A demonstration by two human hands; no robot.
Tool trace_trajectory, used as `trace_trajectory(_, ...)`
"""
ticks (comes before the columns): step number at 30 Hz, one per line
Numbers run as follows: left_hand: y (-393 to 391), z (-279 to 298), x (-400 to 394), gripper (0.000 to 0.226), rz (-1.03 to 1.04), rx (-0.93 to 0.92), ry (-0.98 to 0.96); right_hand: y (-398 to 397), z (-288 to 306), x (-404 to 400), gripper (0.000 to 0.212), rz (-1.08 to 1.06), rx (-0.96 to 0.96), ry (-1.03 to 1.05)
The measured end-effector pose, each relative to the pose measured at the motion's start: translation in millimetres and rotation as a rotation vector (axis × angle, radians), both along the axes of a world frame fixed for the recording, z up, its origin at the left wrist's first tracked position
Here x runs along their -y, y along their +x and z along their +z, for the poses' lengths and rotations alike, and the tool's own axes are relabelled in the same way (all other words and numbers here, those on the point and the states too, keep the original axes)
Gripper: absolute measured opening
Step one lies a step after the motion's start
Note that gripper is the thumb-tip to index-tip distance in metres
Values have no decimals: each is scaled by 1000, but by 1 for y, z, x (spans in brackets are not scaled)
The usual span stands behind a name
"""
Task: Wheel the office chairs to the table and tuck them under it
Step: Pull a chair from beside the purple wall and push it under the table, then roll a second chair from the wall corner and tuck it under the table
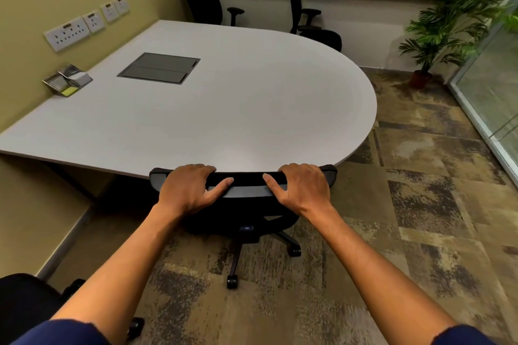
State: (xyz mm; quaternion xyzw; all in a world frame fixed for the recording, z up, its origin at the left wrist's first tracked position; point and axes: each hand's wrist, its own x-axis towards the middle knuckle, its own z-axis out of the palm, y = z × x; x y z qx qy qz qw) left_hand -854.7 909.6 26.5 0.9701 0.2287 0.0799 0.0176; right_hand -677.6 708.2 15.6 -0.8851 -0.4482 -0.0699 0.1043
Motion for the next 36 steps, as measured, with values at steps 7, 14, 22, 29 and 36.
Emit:
trace_trajectory(7,13,2,-27,86,-15,-3,-2,11,-1,-25,90,-6,16,-8)
trace_trajectory(14,30,5,-33,87,-40,-35,-29,34,-5,-34,84,9,40,16)
trace_trajectory(22,30,9,-31,86,-39,-58,-26,35,-6,-35,82,5,39,34)
trace_trajectory(29,26,5,-20,93,-6,-105,29,33,-9,-29,84,23,7,12)
trace_trajectory(36,-18,20,24,89,62,-23,26,13,14,1,92,46,-88,160)
